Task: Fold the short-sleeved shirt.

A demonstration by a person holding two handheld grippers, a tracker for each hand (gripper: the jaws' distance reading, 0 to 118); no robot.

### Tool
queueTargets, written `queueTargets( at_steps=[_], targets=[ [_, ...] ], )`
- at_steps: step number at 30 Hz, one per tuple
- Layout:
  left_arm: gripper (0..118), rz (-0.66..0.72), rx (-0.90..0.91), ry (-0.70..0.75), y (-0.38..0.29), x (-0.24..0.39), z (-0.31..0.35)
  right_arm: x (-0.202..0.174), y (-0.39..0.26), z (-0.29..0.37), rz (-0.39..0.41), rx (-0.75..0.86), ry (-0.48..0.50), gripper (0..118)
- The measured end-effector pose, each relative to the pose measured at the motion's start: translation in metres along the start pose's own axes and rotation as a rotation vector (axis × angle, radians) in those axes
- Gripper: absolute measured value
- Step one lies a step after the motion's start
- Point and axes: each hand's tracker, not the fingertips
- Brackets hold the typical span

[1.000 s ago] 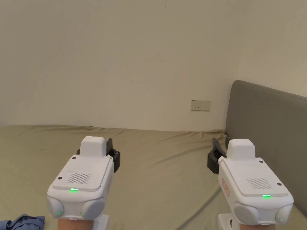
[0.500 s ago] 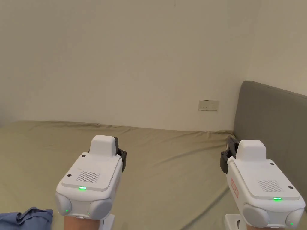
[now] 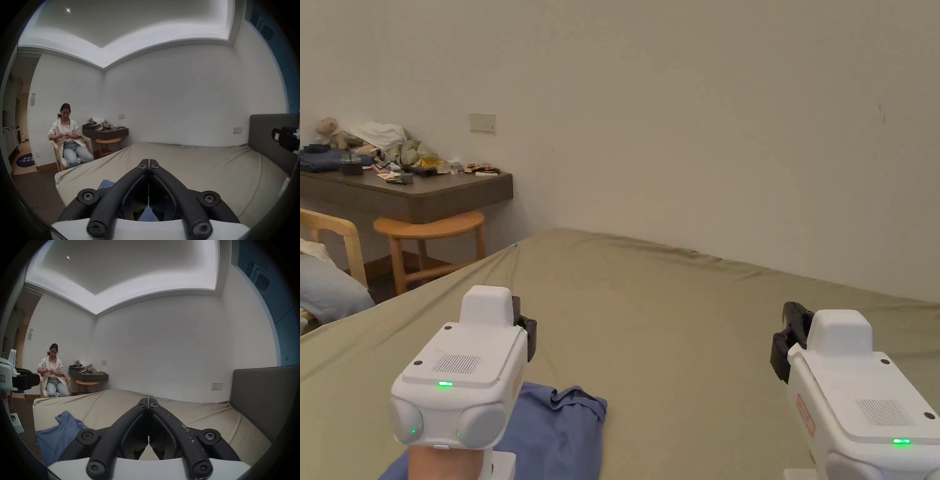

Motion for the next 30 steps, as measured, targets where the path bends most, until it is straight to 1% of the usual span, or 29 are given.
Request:
queueTargets(
  at_steps=[4,5,6,7,8,9,10,11,13,17,19,21,22,23,24,25,26,27,28,30],
  targets=[
    [1,0.014,-0.150,-0.048,-0.035,0.000,-0.033,-0.009,-0.007,-0.008,0.008,-0.033,0.012,0],
    [16,0.012,-0.209,-0.060,-0.046,0.004,-0.045,-0.008,-0.011,-0.013,0.010,-0.045,0.008,0],
    [39,0.016,-0.256,-0.072,-0.058,0.008,-0.058,-0.007,-0.015,-0.017,0.012,-0.058,0.004,0],
    [69,0.029,-0.322,-0.094,-0.070,0.014,-0.070,-0.005,-0.020,-0.022,0.014,-0.071,-0.003,0],
    [102,0.035,-0.428,-0.122,-0.084,0.020,-0.088,-0.003,-0.024,-0.023,0.016,-0.086,-0.012,0],
    [113,0.039,-0.495,-0.137,-0.097,0.025,-0.100,-0.001,-0.028,-0.027,0.016,-0.100,-0.018,0],
    [113,0.042,-0.530,-0.159,-0.114,0.031,-0.112,0.002,-0.034,-0.032,0.018,-0.117,-0.026,0],
    [109,0.029,-0.555,-0.167,-0.132,0.035,-0.127,0.005,-0.041,-0.037,0.021,-0.133,-0.036,0],
    [109,-0.013,-0.647,-0.132,-0.159,0.048,-0.151,0.012,-0.054,-0.047,0.029,-0.166,-0.053,0],
    [107,0.009,-0.801,-0.152,-0.202,0.071,-0.184,0.023,-0.077,-0.063,0.034,-0.236,-0.088,0],
    [101,0.013,-0.839,-0.149,-0.227,0.074,-0.205,0.030,-0.089,-0.072,0.037,-0.272,-0.103,0],
    [82,0.000,-0.872,-0.135,-0.237,0.080,-0.215,0.036,-0.099,-0.078,0.030,-0.301,-0.116,0],
    [75,-0.017,-0.906,-0.113,-0.242,0.083,-0.219,0.039,-0.104,-0.081,0.025,-0.314,-0.123,0],
    [75,-0.034,-0.916,-0.095,-0.251,0.080,-0.226,0.042,-0.108,-0.082,0.021,-0.324,-0.129,0],
    [67,-0.011,-0.897,-0.116,-0.249,0.076,-0.225,0.041,-0.106,-0.080,0.020,-0.330,-0.132,0],
    [45,0.013,-0.886,-0.109,-0.244,0.073,-0.227,0.042,-0.108,-0.080,0.021,-0.332,-0.134,0],
    [4,0.017,-0.884,-0.098,-0.238,0.072,-0.224,0.044,-0.109,-0.079,0.022,-0.333,-0.134,0],
    [5,0.013,-0.874,-0.078,-0.232,0.071,-0.219,0.045,-0.109,-0.079,0.022,-0.335,-0.136,0],
    [5,0.003,-0.852,-0.026,-0.229,0.066,-0.220,0.047,-0.109,-0.079,0.018,-0.337,-0.138,0],
    [4,0.109,-0.882,-0.075,-0.226,0.055,-0.221,0.050,-0.106,-0.075,0.006,-0.329,-0.140,0]
  ],
)
